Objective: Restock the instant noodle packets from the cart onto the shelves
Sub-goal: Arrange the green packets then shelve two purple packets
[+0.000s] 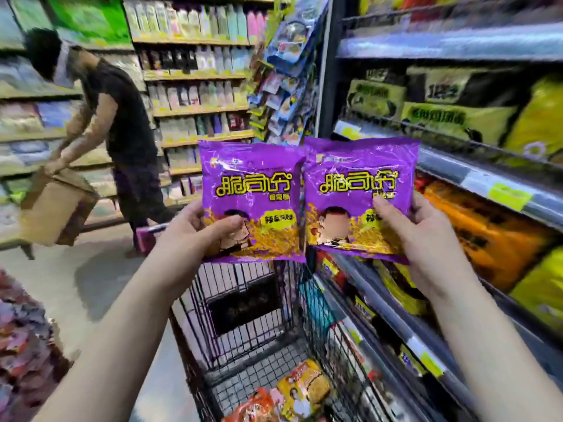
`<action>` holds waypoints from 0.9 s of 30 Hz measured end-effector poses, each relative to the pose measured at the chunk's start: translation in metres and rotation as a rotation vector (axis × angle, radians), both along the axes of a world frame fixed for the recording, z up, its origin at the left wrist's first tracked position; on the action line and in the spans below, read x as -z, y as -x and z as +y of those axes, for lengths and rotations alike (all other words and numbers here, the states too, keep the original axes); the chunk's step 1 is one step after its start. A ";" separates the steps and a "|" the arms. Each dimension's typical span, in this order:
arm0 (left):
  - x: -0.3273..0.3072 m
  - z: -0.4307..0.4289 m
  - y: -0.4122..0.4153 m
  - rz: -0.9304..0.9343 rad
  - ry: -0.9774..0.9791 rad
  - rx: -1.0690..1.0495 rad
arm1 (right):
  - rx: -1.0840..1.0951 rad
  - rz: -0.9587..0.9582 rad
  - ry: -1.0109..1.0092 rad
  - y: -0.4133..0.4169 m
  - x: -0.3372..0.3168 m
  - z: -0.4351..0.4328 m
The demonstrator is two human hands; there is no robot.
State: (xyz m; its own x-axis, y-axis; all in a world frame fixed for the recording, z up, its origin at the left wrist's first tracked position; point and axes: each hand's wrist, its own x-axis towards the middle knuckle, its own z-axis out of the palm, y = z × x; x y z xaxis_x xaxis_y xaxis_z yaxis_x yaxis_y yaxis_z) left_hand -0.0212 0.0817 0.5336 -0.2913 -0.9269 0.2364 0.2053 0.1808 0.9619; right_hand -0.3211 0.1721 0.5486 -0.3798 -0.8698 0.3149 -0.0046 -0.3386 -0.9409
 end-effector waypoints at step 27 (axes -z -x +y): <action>-0.036 0.273 0.200 0.041 0.025 0.930 | 1.006 -0.022 0.073 -0.023 -0.027 0.480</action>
State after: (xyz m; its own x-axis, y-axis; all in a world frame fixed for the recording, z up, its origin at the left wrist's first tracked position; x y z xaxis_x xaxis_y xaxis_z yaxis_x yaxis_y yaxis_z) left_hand -0.2209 0.3542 0.5692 -0.9054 -0.3193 0.2797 0.3117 -0.0530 0.9487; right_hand -0.2986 0.6522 0.5759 -0.9331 -0.1211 0.3385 -0.3025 -0.2442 -0.9213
